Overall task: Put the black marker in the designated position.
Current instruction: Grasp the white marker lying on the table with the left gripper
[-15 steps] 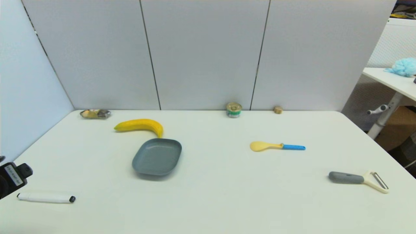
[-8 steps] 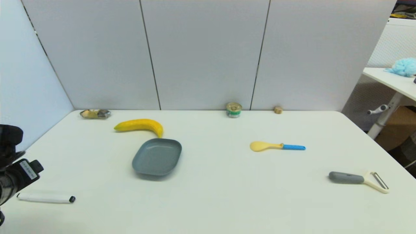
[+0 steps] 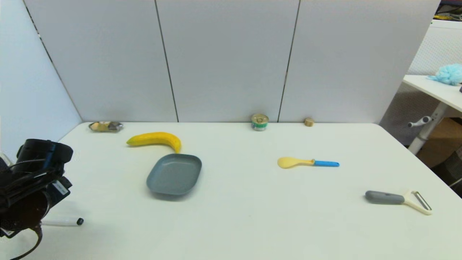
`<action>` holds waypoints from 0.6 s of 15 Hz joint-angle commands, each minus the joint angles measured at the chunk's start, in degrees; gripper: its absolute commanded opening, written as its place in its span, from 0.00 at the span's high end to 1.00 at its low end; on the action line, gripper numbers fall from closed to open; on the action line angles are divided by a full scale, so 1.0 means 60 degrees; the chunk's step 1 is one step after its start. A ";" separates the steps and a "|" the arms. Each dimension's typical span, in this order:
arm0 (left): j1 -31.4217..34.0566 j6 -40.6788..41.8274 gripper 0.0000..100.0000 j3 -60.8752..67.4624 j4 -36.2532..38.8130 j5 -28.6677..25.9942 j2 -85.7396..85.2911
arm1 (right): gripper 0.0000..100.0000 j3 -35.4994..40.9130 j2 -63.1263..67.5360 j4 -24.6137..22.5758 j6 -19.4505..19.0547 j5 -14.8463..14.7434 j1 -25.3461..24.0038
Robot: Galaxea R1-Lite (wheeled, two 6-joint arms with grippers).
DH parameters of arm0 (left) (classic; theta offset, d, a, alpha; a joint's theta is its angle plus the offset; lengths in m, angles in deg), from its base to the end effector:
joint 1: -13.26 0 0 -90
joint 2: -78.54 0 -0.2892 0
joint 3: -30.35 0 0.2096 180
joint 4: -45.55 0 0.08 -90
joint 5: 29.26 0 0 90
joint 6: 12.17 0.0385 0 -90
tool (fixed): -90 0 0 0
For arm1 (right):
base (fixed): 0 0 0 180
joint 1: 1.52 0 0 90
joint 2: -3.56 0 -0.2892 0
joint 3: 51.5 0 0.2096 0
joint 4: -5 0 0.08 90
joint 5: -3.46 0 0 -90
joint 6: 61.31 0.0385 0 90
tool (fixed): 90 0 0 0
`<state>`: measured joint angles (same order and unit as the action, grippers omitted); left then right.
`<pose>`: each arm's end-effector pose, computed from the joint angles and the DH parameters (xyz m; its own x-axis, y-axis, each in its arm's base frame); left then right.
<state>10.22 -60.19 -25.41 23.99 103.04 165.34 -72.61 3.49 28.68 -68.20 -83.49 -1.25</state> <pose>0.2304 0.0137 0.0945 0.4843 0.6482 -0.5876 -0.8365 0.5398 -0.0939 0.0246 0.0019 0.0702 0.9979 0.0485 -0.0436 -0.0533 0.9916 -0.1175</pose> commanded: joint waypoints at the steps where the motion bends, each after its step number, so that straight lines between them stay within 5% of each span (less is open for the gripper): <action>1: -0.0049 -0.0141 0.00 -0.0085 -0.0015 0.0582 0.0563 | 0.00 0.0000 -0.0017 -0.0002 -0.0009 0.0005 -0.0001; 9: -0.0430 -0.2104 0.00 -0.0056 -0.0293 0.1168 0.0885 | 0.00 0.0000 -0.0017 -0.0002 -0.0009 0.0005 -0.0001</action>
<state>7.73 -71.81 -25.62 22.24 109.39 170.13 -72.61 3.49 28.65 -68.17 -83.49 -1.25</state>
